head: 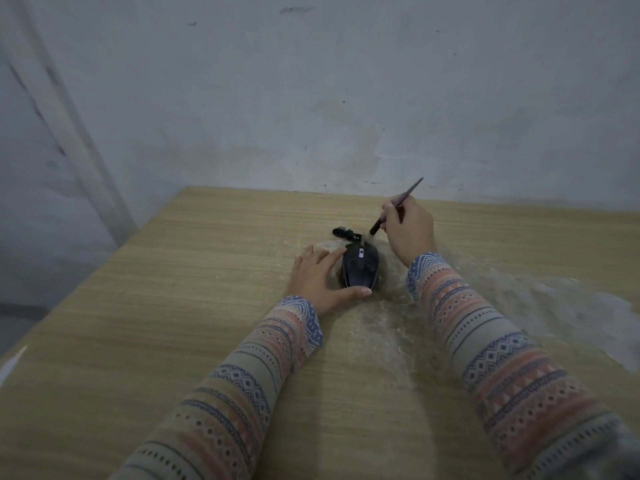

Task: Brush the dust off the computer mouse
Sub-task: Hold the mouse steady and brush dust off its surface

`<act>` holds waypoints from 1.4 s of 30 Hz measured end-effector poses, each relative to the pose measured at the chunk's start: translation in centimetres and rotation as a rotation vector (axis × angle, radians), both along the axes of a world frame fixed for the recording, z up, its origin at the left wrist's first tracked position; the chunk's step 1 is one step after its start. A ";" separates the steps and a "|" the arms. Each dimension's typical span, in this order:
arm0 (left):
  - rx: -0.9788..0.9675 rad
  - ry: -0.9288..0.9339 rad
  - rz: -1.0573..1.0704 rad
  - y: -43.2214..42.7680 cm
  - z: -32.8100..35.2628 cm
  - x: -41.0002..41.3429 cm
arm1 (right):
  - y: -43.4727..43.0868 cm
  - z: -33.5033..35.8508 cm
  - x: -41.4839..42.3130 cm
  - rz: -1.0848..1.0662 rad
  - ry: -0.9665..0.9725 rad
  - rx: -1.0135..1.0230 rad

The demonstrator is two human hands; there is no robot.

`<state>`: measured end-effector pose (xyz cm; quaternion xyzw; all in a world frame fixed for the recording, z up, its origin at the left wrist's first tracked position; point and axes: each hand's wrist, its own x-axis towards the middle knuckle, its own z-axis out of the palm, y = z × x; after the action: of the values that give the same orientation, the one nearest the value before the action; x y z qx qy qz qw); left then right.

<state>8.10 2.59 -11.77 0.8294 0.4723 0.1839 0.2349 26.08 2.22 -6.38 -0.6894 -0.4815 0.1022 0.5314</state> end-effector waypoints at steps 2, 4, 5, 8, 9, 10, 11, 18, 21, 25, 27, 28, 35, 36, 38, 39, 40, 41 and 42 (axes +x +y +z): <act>0.001 0.007 -0.001 0.0 0.1 0.0 | 0.0 0.0 0.0 0.024 0.035 -0.005; -0.003 0.008 -0.004 0.0 0.1 0.0 | 0.0 0.1 -0.1 0.006 -0.048 -0.072; -0.005 0.008 -0.004 0.0 0.1 0.0 | 0.0 0.1 0.1 -0.026 -0.120 -0.089; -0.002 0.007 -0.002 -0.1 0.1 0.0 | -0.1 0.6 0.3 -0.070 -0.205 -0.048; 0.000 0.009 -0.002 0.0 0.1 0.0 | 0.0 0.7 0.4 -0.040 -0.170 -0.052; 0.002 0.011 -0.003 0.0 0.1 0.0 | 0.0 0.7 0.4 -0.014 -0.138 -0.072; 0.002 0.013 -0.004 0.0 0.1 0.0 | 0.1 0.7 0.4 -0.007 -0.139 -0.095; 0.006 -0.001 -0.003 0.0 -0.2 0.0 | 0.3 0.4 -0.2 0.076 -0.115 -0.037; 0.016 -0.005 0.000 0.1 -0.3 0.0 | 0.5 0.3 -1.0 0.178 0.063 -0.059; 0.017 -0.039 0.005 0.0 -0.4 -0.1 | 0.7 0.4 -1.4 0.144 -0.069 -0.063; 0.020 -0.049 0.017 0.0 -0.4 -0.1 | 0.7 0.5 -1.6 0.186 -0.062 -0.092; 0.018 -0.041 0.028 0.0 -0.3 -0.1 | 0.7 0.5 -1.8 0.198 -0.041 -0.089; -0.012 -0.027 0.057 -0.3 -0.1 0.0 | 0.9 0.8 -2.0 0.256 -0.047 -0.097; -0.016 -0.031 0.059 -0.3 -0.1 0.0 | 0.9 0.9 -2.1 0.262 -0.040 -0.087; -0.016 -0.031 0.063 -0.3 -0.1 0.0 | 0.8 1.2 -2.2 0.278 -0.108 -0.076; -0.012 -0.028 0.066 -0.3 -0.2 0.0 | 0.8 1.4 -2.3 0.301 -0.150 -0.090; -0.008 -0.024 0.070 -0.3 -0.2 0.1 | 0.7 1.5 -2.5 0.330 -0.186 -0.115; -0.006 -0.023 0.073 -0.3 -0.3 0.1 | 0.6 1.6 -2.8 0.361 -0.211 -0.139; -0.008 -0.024 0.075 -0.2 -0.3 0.1 | 0.6 1.7 -3.0 0.390 -0.219 -0.158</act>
<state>8.16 2.35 -12.06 0.8081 0.5008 0.2005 0.2367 23.08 2.83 -4.71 -0.6297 -0.6509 0.1650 0.3907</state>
